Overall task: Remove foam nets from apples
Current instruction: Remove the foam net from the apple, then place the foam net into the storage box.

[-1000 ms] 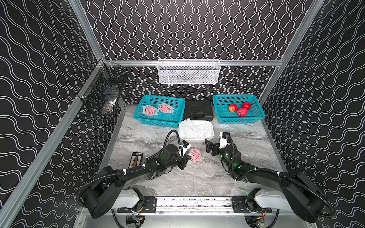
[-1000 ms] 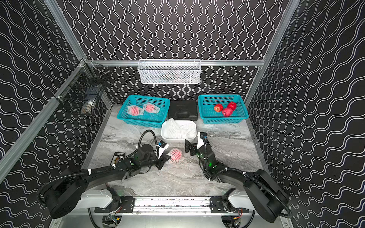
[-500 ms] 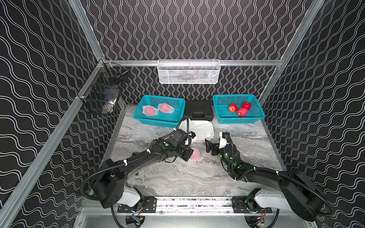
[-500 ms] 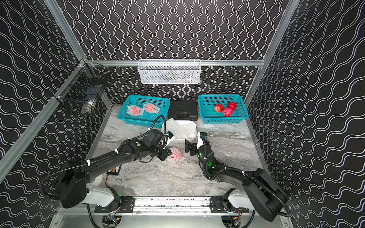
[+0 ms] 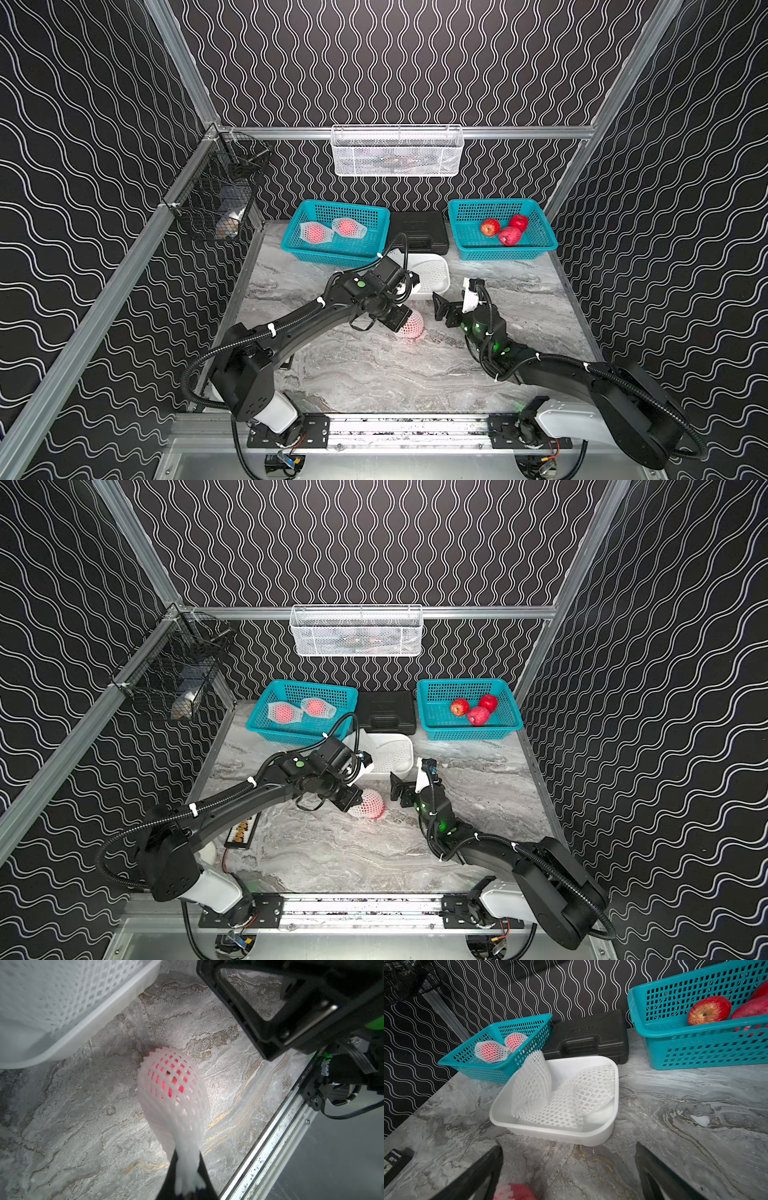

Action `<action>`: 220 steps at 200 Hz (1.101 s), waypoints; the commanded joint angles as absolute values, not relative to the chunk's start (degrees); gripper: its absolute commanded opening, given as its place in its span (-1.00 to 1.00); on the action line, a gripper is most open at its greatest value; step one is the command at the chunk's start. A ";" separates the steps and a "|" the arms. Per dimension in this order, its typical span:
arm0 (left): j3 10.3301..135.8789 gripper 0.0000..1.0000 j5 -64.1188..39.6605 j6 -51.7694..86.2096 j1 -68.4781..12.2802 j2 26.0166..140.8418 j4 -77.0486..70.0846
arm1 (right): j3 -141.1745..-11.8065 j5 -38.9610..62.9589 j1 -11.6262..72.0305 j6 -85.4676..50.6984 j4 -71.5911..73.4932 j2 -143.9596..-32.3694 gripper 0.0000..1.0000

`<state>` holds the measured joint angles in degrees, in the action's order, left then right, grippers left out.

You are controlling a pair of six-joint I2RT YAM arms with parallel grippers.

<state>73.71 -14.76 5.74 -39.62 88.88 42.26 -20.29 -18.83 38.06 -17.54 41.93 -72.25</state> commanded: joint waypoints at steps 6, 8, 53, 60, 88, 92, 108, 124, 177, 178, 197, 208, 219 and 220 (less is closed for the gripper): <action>75.95 -1.00 -17.25 4.05 -39.55 88.57 43.57 | -20.18 -20.22 38.06 -18.37 43.50 -72.21 1.00; 76.05 -1.00 -17.54 4.04 -39.59 88.41 43.44 | -20.18 -20.33 37.99 -18.35 43.50 -72.17 1.00; 79.92 -1.00 -20.00 4.36 -38.81 84.73 38.13 | -15.84 -26.86 37.98 -19.48 46.06 -65.01 1.00; 79.01 -1.00 -19.01 5.64 -38.13 83.83 34.05 | -14.83 -28.29 38.03 -19.60 45.59 -62.35 1.00; 72.10 -1.00 -24.79 16.31 -32.45 83.37 8.70 | -11.41 -31.65 37.82 -20.59 44.79 -56.03 1.00; 71.46 -1.00 -25.99 17.81 -31.80 84.28 5.00 | -11.34 -31.71 37.86 -20.57 45.33 -56.32 1.00; 73.68 -1.00 -30.93 21.52 -29.31 90.83 -2.16 | -12.67 -30.84 37.80 -20.91 44.25 -58.58 1.00; 78.06 -1.00 -34.58 23.69 -27.33 97.08 -5.46 | -14.76 -28.82 37.77 -20.79 43.16 -61.49 1.00; 77.03 -1.00 -39.53 30.60 -19.45 104.59 -17.46 | -16.87 -26.30 37.75 -19.61 41.14 -63.01 1.00; 77.10 -1.00 -39.76 30.55 -19.39 104.72 -17.34 | -16.92 -26.33 37.77 -19.56 41.14 -62.97 1.00; 76.60 -1.00 -42.43 28.93 -18.97 106.77 -15.41 | -16.70 -26.94 37.63 -18.85 42.33 -62.28 1.00; 74.92 -1.00 -42.09 27.74 -18.98 107.13 -14.86 | -16.99 -25.10 37.56 -17.77 41.42 -60.11 1.00; 73.89 -1.00 -40.85 26.35 -18.98 107.47 -13.02 | -17.76 -20.55 36.02 -17.71 40.97 -58.69 1.00; 73.82 -1.00 -40.73 26.23 -18.94 107.52 -12.88 | -17.84 -20.03 35.76 -17.91 41.01 -58.70 1.00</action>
